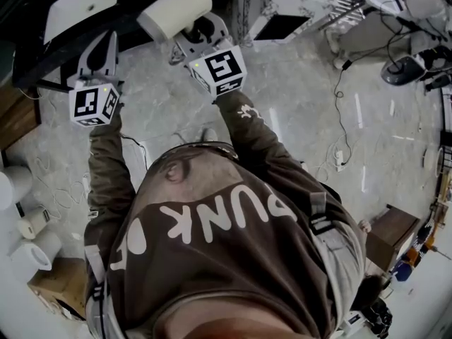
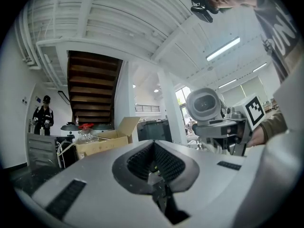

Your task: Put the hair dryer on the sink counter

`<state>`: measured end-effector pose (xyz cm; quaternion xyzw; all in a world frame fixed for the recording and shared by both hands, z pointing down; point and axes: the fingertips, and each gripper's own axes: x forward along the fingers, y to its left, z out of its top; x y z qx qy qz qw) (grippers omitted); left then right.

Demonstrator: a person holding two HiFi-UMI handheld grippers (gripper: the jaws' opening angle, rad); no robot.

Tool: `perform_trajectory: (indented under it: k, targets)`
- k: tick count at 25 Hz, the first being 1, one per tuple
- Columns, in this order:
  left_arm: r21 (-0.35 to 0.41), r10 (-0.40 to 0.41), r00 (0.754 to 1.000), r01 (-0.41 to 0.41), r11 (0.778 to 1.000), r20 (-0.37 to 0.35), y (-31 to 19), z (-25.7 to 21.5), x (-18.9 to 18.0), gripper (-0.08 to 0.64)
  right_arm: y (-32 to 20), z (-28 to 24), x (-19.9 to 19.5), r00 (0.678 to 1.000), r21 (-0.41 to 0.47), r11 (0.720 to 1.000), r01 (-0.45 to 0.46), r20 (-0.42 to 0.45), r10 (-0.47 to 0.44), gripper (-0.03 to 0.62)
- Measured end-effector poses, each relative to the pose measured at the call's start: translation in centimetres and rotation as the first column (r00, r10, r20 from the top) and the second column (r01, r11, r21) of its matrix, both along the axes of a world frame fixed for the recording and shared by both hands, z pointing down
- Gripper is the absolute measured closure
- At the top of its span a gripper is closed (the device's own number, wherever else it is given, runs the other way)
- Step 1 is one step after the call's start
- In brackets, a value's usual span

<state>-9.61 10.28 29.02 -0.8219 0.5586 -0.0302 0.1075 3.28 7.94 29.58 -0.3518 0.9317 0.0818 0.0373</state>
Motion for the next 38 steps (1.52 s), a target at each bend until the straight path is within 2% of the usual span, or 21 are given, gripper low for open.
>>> perform_trajectory:
  k: [13,17,25,31,38]
  targets:
    - [0.018,-0.062,0.998,0.062,0.998,0.019,-0.4,-0.1,4.7,0.566,-0.8,-0.1,4.8,0.999,0.015,0.999,0.04,0.033,-0.041,0.436]
    - [0.014,-0.075,0.997,0.075,0.997,0.02,-1.4,0.5,4.8,0.566,-1.8,0.6,5.4,0.998,0.003,0.999,0.039,0.04,-0.04,0.436]
    - [0.006,-0.076,0.997,0.076,0.997,0.0,-7.5,2.3,1.3,0.566,-7.6,2.8,2.4,1.0,-0.023,0.999,0.026,0.015,-0.025,0.436]
    - [0.001,-0.05,0.999,0.05,0.999,0.007,-15.3,4.5,-1.8,0.566,-15.4,5.0,-1.1,1.0,-0.079,0.997,-0.01,-0.001,0.01,0.436]
    - [-0.035,-0.031,0.999,0.03,0.999,-0.023,-23.9,6.8,-6.8,0.566,-23.9,7.4,-5.8,0.998,-0.167,0.984,-0.057,-0.045,0.051,0.436]
